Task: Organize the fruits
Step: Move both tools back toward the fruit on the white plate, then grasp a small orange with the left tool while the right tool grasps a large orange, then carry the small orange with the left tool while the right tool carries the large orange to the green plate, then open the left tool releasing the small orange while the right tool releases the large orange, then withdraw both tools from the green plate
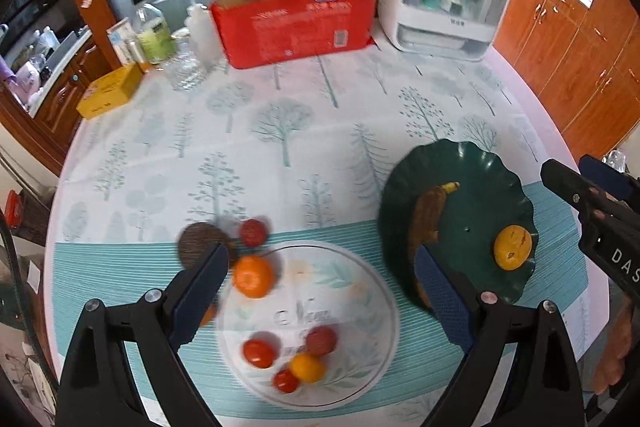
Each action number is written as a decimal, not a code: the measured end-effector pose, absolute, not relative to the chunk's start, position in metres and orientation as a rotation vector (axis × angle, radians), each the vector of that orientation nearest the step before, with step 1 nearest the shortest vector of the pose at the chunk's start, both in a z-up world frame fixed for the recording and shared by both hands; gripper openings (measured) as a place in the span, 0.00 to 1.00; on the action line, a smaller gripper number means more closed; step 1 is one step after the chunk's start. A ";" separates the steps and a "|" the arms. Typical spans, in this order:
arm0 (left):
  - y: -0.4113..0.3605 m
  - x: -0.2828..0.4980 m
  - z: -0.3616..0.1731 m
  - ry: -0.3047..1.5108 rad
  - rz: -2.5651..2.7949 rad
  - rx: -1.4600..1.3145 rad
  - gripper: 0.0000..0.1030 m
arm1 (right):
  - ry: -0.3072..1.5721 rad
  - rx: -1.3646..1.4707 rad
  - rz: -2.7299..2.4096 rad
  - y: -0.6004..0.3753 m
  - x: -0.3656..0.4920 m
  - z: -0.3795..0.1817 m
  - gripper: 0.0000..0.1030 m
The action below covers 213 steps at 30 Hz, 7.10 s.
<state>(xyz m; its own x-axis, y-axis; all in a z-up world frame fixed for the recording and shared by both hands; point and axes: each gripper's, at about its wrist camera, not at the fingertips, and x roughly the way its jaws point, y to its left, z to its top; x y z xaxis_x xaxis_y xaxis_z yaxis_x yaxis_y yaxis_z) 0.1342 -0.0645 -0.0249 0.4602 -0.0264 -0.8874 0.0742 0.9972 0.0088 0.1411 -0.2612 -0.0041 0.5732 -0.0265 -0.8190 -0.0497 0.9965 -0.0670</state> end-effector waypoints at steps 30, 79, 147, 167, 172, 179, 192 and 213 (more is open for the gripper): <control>0.088 0.114 -0.081 1.164 0.067 0.065 0.91 | 1.148 -0.166 0.305 -0.084 0.149 -0.070 0.63; 0.080 0.110 -0.148 1.233 -0.120 -0.070 0.32 | 1.374 0.008 0.422 -0.076 0.156 -0.157 0.42; -0.230 0.198 -0.147 1.267 -0.214 0.111 0.32 | 1.330 0.028 0.219 -0.368 0.202 -0.143 0.43; -0.204 0.196 -0.125 1.226 -0.147 0.061 0.79 | 1.301 0.062 0.249 -0.377 0.210 -0.137 0.53; -0.197 0.192 -0.119 1.220 -0.145 0.034 0.79 | 1.271 0.065 0.240 -0.375 0.207 -0.128 0.53; -0.194 0.187 -0.110 1.206 -0.155 0.013 0.79 | 1.247 0.058 0.237 -0.372 0.202 -0.118 0.58; -0.182 0.163 -0.099 1.175 -0.171 -0.001 0.79 | 1.177 0.006 0.210 -0.351 0.174 -0.103 0.59; -0.098 0.100 -0.028 1.057 -0.178 0.107 0.79 | 1.087 0.034 0.186 -0.280 0.110 -0.034 0.59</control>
